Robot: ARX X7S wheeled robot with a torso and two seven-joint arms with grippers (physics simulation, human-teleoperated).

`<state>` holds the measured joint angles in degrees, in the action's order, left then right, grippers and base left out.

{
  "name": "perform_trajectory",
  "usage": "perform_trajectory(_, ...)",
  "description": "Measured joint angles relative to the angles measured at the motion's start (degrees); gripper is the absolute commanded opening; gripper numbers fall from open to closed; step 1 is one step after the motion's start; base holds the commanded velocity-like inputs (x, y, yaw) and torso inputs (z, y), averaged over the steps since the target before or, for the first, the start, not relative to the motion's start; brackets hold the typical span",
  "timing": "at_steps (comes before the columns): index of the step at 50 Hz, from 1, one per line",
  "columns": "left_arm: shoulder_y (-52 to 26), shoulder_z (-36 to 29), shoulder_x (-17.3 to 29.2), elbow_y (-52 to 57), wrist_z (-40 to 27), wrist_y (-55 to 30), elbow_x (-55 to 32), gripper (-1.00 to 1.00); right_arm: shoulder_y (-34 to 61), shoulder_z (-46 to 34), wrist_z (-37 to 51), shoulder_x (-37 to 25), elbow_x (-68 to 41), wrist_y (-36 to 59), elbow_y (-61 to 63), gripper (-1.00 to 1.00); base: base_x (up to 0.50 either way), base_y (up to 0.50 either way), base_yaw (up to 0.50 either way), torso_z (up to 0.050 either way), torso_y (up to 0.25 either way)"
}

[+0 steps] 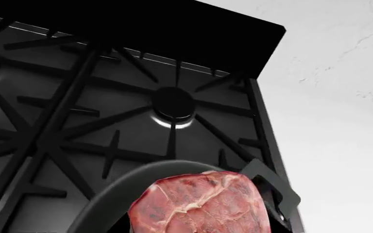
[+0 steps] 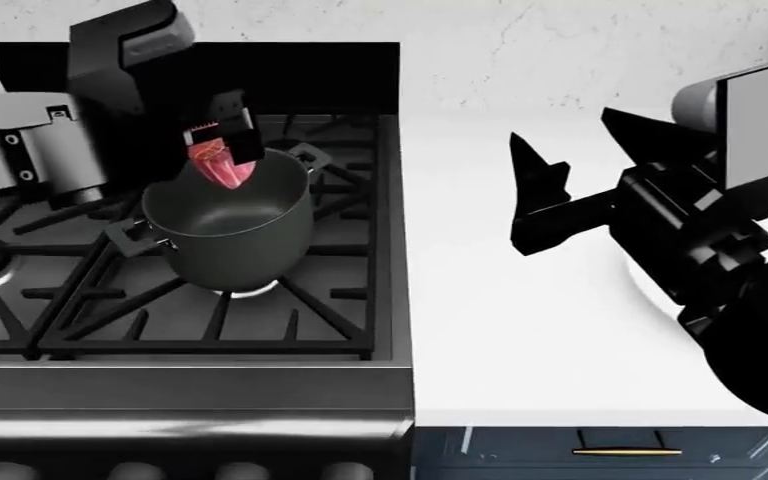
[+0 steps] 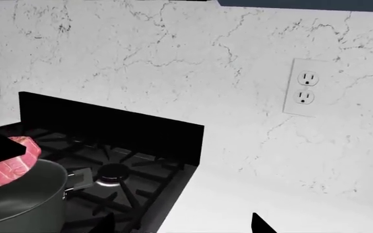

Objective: Frozen meat rests on a plate on the counter. Retrieve the meat and place it in a pot on a burner. Then turn the burner on.

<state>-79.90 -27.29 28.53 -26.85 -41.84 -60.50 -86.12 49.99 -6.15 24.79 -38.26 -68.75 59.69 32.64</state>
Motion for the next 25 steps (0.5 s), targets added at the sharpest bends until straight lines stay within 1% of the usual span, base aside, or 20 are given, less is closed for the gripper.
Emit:
perform_trajectory(10,0.05,-1.52,-0.34,-2.92,2.43,0.98,2.27,-1.00,-0.01,-0.54,0.01,0.17,0.43,-0.23,-0.38,1.00,0.00,0.00,0.00,0.000,0.000)
perform_trajectory(25,0.74,-1.99,-0.17,-3.47,2.91,1.42,2.78,-1.00,-0.01,-0.21,0.76,-0.32,-0.56,-0.12,0.15,1.00,0.00,0.00,0.00,0.001,0.001)
